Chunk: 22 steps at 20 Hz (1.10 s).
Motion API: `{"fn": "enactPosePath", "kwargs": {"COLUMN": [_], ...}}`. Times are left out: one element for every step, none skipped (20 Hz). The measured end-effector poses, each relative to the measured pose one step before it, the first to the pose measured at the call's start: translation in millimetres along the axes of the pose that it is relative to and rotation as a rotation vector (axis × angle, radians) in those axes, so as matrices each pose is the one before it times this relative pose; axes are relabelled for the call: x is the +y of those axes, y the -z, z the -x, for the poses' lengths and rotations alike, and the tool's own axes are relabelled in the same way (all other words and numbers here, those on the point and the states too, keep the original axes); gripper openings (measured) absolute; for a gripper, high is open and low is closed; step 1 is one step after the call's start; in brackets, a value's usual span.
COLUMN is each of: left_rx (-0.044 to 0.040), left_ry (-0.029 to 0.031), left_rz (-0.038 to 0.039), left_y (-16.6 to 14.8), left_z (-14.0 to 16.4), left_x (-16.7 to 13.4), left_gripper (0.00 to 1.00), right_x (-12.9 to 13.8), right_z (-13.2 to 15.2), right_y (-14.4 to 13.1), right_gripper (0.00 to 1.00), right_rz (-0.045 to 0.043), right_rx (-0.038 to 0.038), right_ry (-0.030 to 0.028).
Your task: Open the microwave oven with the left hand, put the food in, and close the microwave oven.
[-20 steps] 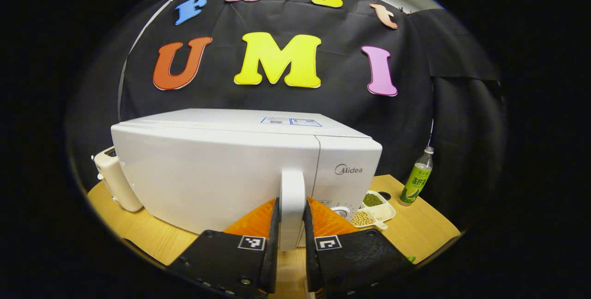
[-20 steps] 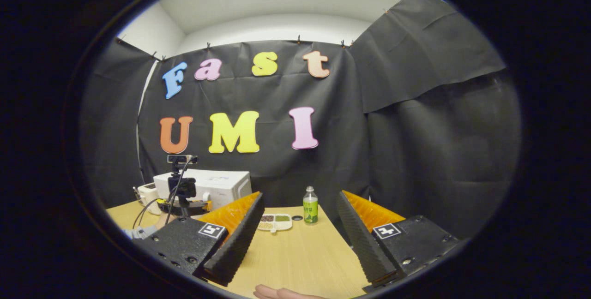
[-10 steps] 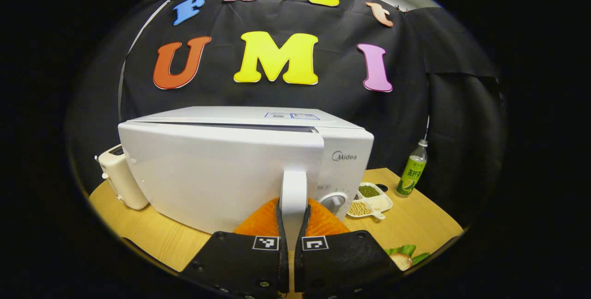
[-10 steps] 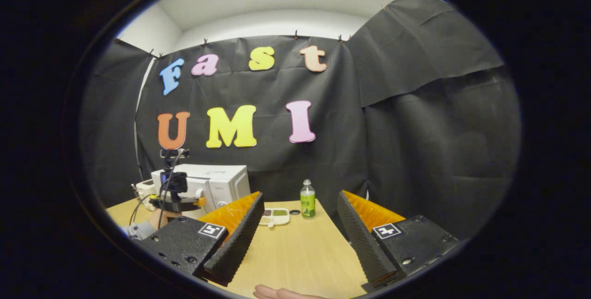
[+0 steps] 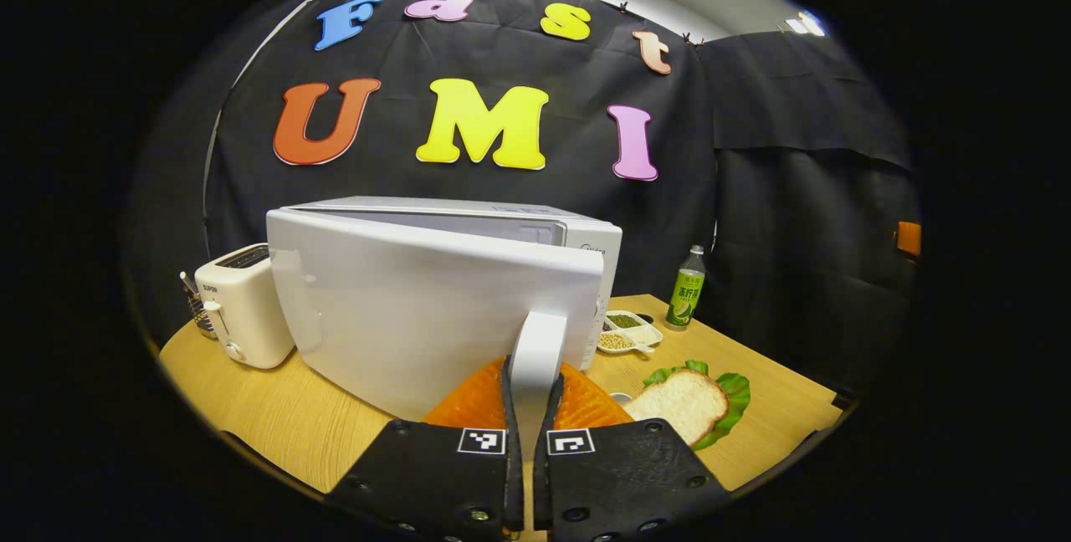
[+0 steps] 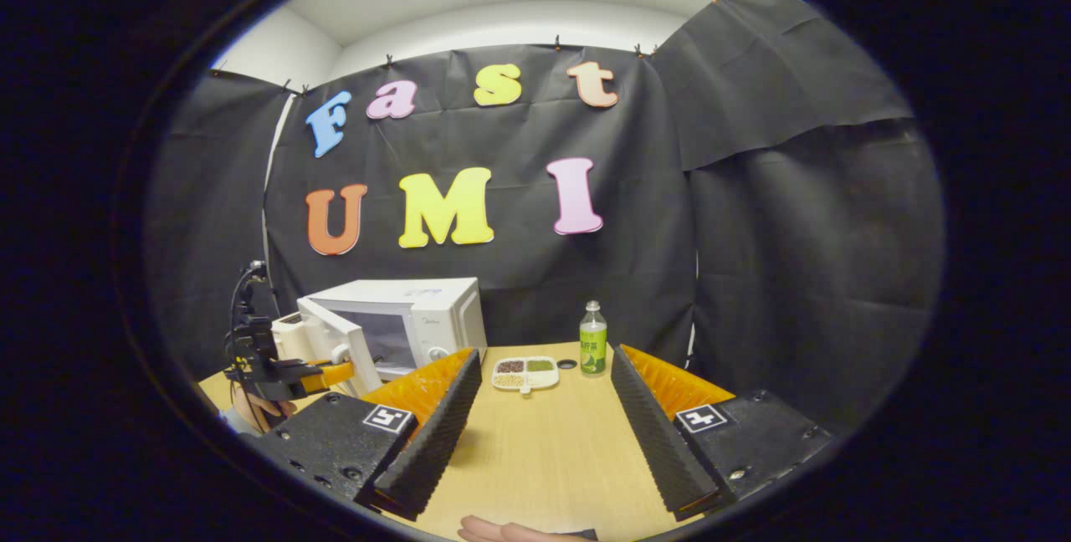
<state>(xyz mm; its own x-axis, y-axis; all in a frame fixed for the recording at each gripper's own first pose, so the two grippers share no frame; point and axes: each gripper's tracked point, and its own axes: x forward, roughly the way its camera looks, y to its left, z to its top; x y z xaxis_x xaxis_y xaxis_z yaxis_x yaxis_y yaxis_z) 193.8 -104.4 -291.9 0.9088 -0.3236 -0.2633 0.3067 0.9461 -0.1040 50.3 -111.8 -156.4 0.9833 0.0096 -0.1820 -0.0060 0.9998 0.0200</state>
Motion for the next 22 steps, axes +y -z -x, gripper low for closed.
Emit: {"fn": "enactPosePath", "kwargs": {"left_rx": [-0.00104, -0.00185, -0.00344, 0.00438, -0.00305, -0.00700, -0.00196, 0.01670, 0.01380, 0.00092, -0.00674, -0.01193, -0.03219, -0.01416, -0.01815, -0.01605, -0.01922, -0.01589, -0.01268, -0.01194, -0.01423, -0.00891], "left_ry": [-0.00159, -0.00082, -0.00212, -0.00087, -0.01947, -0.03071, -0.05343, -0.03209, -0.04307, -0.03548, -0.04961, -0.04577, -0.03095, -0.02146, -0.00618, -0.00473, -0.01376, -0.02216, -0.02031, -0.01756, -0.02067, -0.01144], "left_rz": [-0.00600, -0.01004, -0.01358, -0.00462, -0.00056, 0.01484, 0.01858, 0.02696, 0.02232, 0.02243, 0.00586, -0.00850, -0.00842, 0.00219, 0.01046, 0.00577, -0.00220, -0.01039, -0.01182, -0.00843, -0.00904, -0.00887], "left_y": [0.96, 1.11, 1.72, 2.00, 1.89, 1.73, -1.10, 5.67, 1.58, -0.02, -3.33, -5.24, -8.26, -9.37, -7.77, -9.72, -9.64, -9.33, -7.17, -7.70, -8.86, -6.31], "left_z": [10.13, 8.73, 7.92, 13.67, 11.39, 14.93, 15.34, 15.13, 17.85, 18.51, 14.53, 15.17, 12.75, 9.81, 9.70, 8.94, 8.18, 5.24, 2.56, 2.82, 0.85, -0.29], "left_x": [4.61, 4.63, 4.42, 4.80, 10.78, 14.49, 20.97, 17.40, 17.21, 14.49, 16.21, 15.49, 12.74, 7.32, 4.32, 2.42, 3.94, 5.46, 3.87, 2.35, 3.67, 0.68], "left_gripper": [0.04, 0.04, 0.04, 0.14, 0.16, 0.22, 0.24, 0.48, 0.73, 0.98, 0.98, 0.98, 0.98, 0.95, 0.95, 0.95, 0.95, 0.95, 0.95, 0.95, 0.95, 0.95], "right_x": [4.09, 4.61, 5.21, 5.28, 4.66, 4.50, 4.89, 4.11, 3.89, 2.84, 2.96, 1.75, 0.31, -0.73, -1.47, -1.34, -0.93, -0.84, -1.62, -0.67, -0.38, -0.15], "right_z": [1.50, 1.55, 1.94, 1.34, 1.34, 0.30, -0.71, -1.56, -2.20, -4.21, -5.37, -6.89, -8.17, -8.34, -8.81, -8.97, -7.76, -7.46, -7.84, -7.06, -6.48, -6.32], "right_y": [-0.58, -0.48, 0.07, 1.05, 0.22, 1.38, 1.15, 3.43, 2.92, 3.74, 4.72, 5.80, 4.81, 5.84, 3.59, 5.86, 3.50, 3.32, 3.69, 2.75, 1.47, -0.23], "right_gripper": [0.99, 0.99, 0.99, 0.99, 0.99, 0.99, 0.99, 0.99, 0.99, 0.99, 0.99, 0.99, 0.99, 0.99, 0.99, 0.99, 0.99, 0.99, 1.00, 1.00, 1.00, 1.00], "right_rz": [0.00803, 0.00655, 0.00519, 0.00397, 0.00390, 0.00560, 0.00726, 0.00658, 0.00446, 0.00178, -0.00068, -0.00483, -0.00173, 0.00344, 0.00421, 0.00269, -0.00218, -0.00965, -0.01204, -0.01187, -0.01267, -0.00975], "right_rx": [-0.00102, -0.00125, 0.00028, 0.00202, 0.00302, 0.00414, 0.00405, 0.00858, 0.01068, 0.01460, 0.02162, 0.02561, 0.03013, 0.03049, 0.02761, 0.03168, 0.03071, 0.02802, 0.02982, 0.02915, 0.02782, 0.02487], "right_ry": [0.00063, 0.00079, -0.00130, -0.00316, -0.00392, -0.00642, -0.00856, -0.00888, -0.01009, -0.01141, -0.01601, -0.01371, -0.00908, -0.00664, -0.00581, -0.00680, -0.01066, -0.01483, -0.01414, -0.01945, -0.02120, -0.02372]}}
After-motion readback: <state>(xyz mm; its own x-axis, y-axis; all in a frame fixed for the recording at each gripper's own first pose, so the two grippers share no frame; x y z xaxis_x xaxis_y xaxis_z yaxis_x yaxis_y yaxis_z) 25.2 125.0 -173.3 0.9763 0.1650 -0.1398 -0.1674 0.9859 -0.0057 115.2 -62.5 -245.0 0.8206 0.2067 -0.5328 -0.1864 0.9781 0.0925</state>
